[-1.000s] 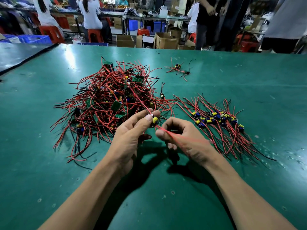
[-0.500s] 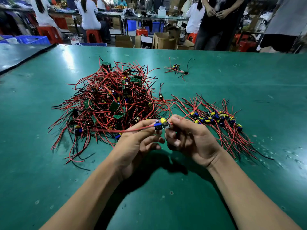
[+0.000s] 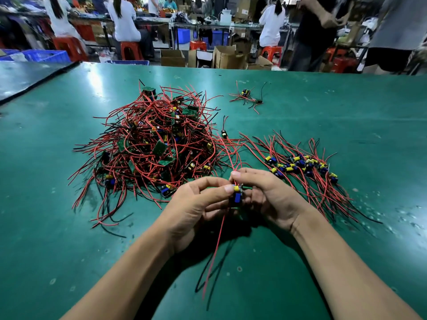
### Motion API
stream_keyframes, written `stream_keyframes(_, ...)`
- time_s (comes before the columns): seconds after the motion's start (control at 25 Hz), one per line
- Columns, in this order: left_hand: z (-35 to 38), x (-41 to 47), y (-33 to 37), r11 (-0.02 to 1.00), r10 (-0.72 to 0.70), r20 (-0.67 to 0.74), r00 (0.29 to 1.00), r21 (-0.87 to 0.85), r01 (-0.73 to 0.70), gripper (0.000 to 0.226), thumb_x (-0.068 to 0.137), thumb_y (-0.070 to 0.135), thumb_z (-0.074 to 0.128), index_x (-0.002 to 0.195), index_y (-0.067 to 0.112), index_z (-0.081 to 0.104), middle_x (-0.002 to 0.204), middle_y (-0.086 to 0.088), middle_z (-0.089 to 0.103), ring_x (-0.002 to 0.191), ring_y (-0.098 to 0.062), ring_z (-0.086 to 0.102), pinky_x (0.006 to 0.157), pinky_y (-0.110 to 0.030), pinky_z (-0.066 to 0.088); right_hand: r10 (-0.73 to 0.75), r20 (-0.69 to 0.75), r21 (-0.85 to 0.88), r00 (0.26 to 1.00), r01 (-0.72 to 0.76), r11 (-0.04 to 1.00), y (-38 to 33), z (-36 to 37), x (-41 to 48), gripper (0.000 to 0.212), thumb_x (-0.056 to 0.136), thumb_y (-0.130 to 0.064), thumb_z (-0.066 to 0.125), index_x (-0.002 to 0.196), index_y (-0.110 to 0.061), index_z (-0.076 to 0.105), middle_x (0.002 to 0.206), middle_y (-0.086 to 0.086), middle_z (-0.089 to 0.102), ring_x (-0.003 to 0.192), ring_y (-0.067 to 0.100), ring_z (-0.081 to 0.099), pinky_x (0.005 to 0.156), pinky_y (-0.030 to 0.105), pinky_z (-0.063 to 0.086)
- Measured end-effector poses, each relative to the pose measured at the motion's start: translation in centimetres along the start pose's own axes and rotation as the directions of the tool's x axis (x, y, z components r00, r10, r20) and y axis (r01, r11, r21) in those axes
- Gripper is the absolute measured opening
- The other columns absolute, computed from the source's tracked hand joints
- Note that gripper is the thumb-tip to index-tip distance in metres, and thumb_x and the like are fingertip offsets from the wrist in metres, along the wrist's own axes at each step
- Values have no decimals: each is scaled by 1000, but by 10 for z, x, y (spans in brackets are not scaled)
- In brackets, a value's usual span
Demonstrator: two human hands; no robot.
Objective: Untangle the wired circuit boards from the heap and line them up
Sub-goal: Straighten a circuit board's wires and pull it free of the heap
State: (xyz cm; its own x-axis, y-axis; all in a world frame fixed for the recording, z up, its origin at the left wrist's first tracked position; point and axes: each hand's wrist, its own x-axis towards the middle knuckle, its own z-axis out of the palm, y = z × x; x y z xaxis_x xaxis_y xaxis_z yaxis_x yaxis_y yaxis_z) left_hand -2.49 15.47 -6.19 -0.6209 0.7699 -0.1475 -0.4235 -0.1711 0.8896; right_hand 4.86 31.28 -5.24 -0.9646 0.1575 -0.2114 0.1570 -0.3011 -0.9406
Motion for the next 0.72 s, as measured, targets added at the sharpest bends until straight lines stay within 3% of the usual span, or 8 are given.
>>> stream_keyframes(0.08,-1,0,-3,999,-8,-26,1000,48,10,30,63,16,81,89,8,69,89,-17,74,72,-22,71,66,-27,60,-13,-38,-35,999,12,999,2,-2,3,9,79,-26,76,83,-19,70,73,0,67,58,10,60,55,20,50)
stream_keyframes(0.24,-1,2,-1,991,-20,-24,1000,134,23,13,78,0,68,83,9,76,79,-13,72,63,-17,68,61,-25,58,-33,-39,-51,999,31,998,8,-1,5,20,78,-30,80,90,-14,76,88,18,64,76,29,54,75,36,46)
stream_keyframes(0.32,-2,3,1,989,-18,-56,998,145,26,22,84,-6,59,83,7,76,76,-12,70,60,-17,66,57,-26,57,-47,-52,-15,998,46,999,9,2,7,18,80,-28,78,92,-13,77,91,21,63,76,31,54,72,31,45)
stream_keyframes(0.4,0,3,1,989,-17,-75,997,144,28,20,87,-6,57,85,3,74,75,-15,69,59,-19,66,54,-27,56,-54,-52,49,997,56,997,10,5,9,16,79,-24,76,92,-14,78,82,13,71,65,22,65,61,26,54)
stream_keyframes(0.52,3,2,-2,987,19,-94,995,160,-3,13,91,6,62,83,3,72,77,-16,71,60,-21,68,53,-29,58,-60,-28,34,998,61,998,12,7,8,14,79,-25,73,90,-17,77,78,6,70,62,14,66,53,25,54)
stream_keyframes(0.6,4,1,-3,984,50,-114,992,175,-30,16,91,8,64,78,6,73,78,-18,71,59,-23,69,51,-29,57,-63,-16,11,998,63,998,12,6,7,14,80,-26,72,90,-18,77,82,7,70,67,18,65,55,25,53)
stream_keyframes(0.72,4,2,-5,977,84,-154,985,207,-51,17,89,7,65,76,7,76,74,-17,69,56,-23,66,48,-29,55,-87,-38,-46,995,85,995,16,6,9,19,79,-29,75,94,-17,78,91,12,68,84,31,54,72,36,48)
